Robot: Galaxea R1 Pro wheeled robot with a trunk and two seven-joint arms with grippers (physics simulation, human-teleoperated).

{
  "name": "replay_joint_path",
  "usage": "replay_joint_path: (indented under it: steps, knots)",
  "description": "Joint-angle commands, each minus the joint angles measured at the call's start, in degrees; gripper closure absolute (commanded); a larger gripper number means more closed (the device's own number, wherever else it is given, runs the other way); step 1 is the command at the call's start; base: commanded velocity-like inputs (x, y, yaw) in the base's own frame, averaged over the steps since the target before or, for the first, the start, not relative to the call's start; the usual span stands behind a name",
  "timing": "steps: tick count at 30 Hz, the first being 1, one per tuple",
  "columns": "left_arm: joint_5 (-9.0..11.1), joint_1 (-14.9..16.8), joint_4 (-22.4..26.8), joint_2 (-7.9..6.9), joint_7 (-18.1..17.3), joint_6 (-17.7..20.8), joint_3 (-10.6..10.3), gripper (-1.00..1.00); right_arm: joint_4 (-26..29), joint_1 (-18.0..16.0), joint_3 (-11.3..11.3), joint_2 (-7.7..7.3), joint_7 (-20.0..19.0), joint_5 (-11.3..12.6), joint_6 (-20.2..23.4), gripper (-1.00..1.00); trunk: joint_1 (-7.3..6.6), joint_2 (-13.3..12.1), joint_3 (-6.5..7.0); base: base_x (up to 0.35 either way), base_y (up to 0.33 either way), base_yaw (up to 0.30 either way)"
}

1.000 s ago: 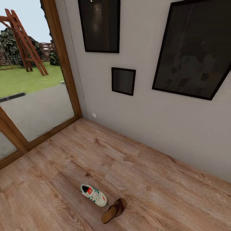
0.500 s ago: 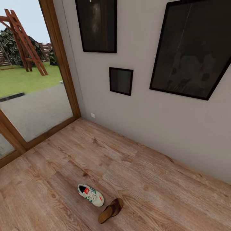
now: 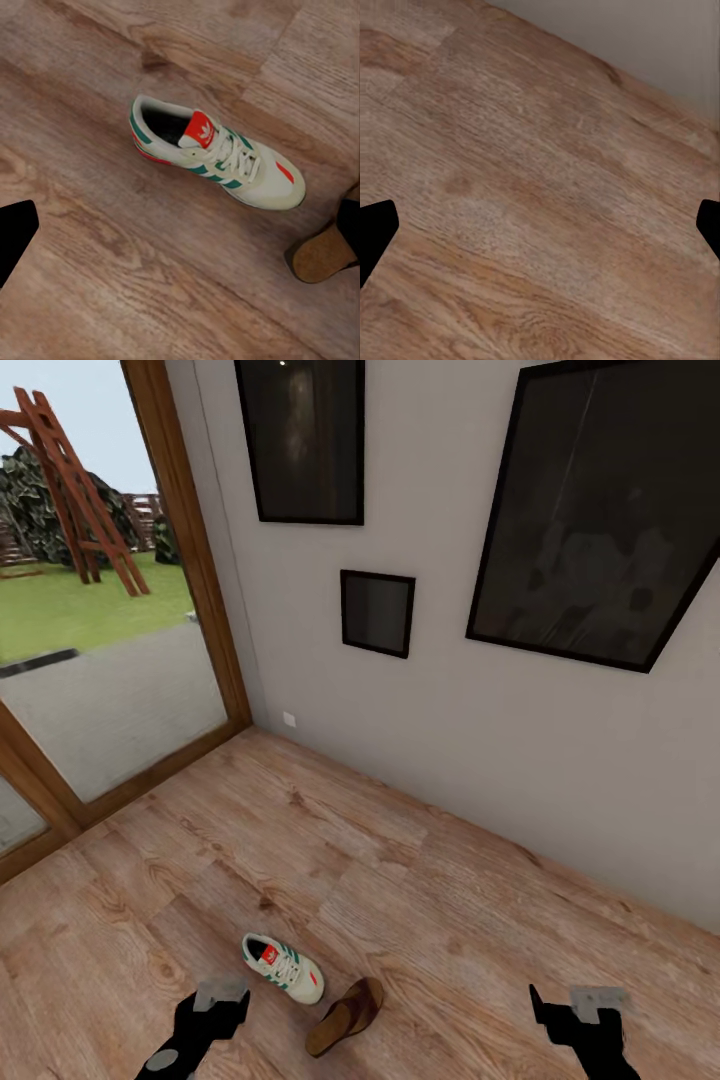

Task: Pick up the two gym shoes and the two sandals from the corridor floor and place them onto the hallstand (shoe rack) in the corridor, making sure they are on the rack and not on the floor. Arrange them so the two gym shoes are next to each other and the two sandals are next to each other.

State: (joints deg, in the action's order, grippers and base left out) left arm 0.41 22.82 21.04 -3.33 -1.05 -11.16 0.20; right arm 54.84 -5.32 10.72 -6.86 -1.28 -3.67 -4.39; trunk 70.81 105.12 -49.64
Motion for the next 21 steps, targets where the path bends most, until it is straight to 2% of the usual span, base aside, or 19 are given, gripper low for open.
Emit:
replay_joint_path:
  steps: [1,2,3,7,10,14,17,21]
  knots:
    - [-0.4,0.9,0.1,-0.11,-0.2,1.1,0.0,-1.0,1.8,-0.3,-0.1,0.01,-1.5,-1.3,0.0,-1.0,-0.01,0.0,-0.05,0.0,0.0,0.0]
    - [-0.7,1.2,0.2,-0.14,-0.3,1.6,0.0,-1.0,2.6,-0.5,-0.3,0.01,-2.4,-1.6,0.0,-1.0,-0.01,0.0,-0.05,0.0,0.0,0.0]
    - [-2.7,2.1,0.5,-0.31,-0.4,3.3,-0.4,-1.0,7.0,-3.1,-0.6,0.04,-10.2,-2.6,1.6,-1.0,-0.01,0.0,-0.05,0.0,0.0,0.0]
    - [-4.8,2.2,0.6,-0.26,-0.4,3.8,-0.6,-1.0,10.1,-4.3,-0.7,0.1,-18.9,-2.9,4.2,-1.0,-0.01,0.0,-0.05,0.0,0.0,0.0]
    - [-6.7,1.9,0.6,-0.25,-0.2,4.0,-0.7,-1.0,10.9,-4.5,-0.6,0.13,-22.5,-3.1,5.2,-1.0,-0.01,0.0,-0.05,0.0,0.0,0.0]
    - [-9.3,2.2,0.6,-0.09,-0.5,4.5,-0.5,-1.0,11.5,-4.7,-0.5,0.14,-24.9,-3.5,5.9,-1.0,-0.01,0.0,-0.05,0.0,0.0,0.0]
    - [-9.4,2.4,0.7,0.45,-0.9,4.5,-0.5,-1.0,11.5,-4.7,-0.5,0.11,-24.9,-3.5,5.8,-1.0,0.21,0.4,-0.22,0.0,0.0,0.0]
    - [-9.7,2.6,0.8,1.83,-4.2,4.5,-0.6,-1.0,11.6,-4.7,-0.4,0.04,-24.9,-3.6,5.7,-1.0,1.09,2.0,-0.94,0.0,0.0,0.0]
